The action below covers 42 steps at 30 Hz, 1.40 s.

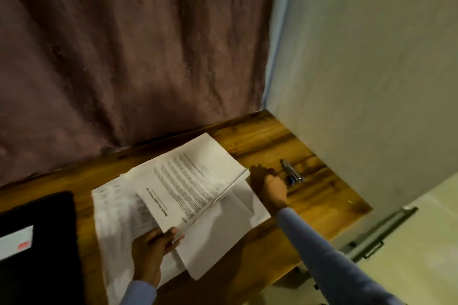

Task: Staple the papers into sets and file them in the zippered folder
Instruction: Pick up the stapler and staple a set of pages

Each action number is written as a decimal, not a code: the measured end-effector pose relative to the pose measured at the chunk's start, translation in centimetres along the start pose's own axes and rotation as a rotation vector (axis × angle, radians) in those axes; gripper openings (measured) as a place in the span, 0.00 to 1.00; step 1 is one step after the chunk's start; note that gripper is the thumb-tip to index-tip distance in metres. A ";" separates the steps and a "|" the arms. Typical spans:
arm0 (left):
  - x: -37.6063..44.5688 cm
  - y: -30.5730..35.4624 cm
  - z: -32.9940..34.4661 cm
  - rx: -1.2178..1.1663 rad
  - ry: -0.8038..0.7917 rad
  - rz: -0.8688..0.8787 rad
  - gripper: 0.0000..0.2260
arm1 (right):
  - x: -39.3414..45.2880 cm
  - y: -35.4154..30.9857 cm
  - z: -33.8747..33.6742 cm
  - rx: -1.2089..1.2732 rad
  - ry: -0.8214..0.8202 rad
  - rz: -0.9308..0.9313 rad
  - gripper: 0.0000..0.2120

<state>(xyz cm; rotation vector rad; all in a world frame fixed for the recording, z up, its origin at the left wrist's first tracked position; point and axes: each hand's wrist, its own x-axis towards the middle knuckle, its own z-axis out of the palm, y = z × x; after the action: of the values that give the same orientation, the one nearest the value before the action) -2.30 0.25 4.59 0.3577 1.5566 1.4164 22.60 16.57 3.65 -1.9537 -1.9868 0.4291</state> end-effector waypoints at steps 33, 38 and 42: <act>1.1 -0.3 2.6 -0.114 0.011 -0.191 0.10 | -5.7 -9.1 -1.1 1.023 -0.285 -0.033 0.15; 1.0 -0.3 2.1 -0.090 -0.009 -0.197 0.13 | -6.2 -9.1 0.1 1.551 -0.733 0.354 0.23; 1.2 -0.4 2.1 -0.066 -0.015 -0.211 0.10 | -6.9 -8.4 1.8 1.274 -0.831 0.367 0.22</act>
<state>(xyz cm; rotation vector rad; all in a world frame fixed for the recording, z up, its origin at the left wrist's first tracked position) -1.11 2.31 3.95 0.1581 1.4851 1.2945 14.34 9.52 5.49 -1.2492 -0.9784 2.1792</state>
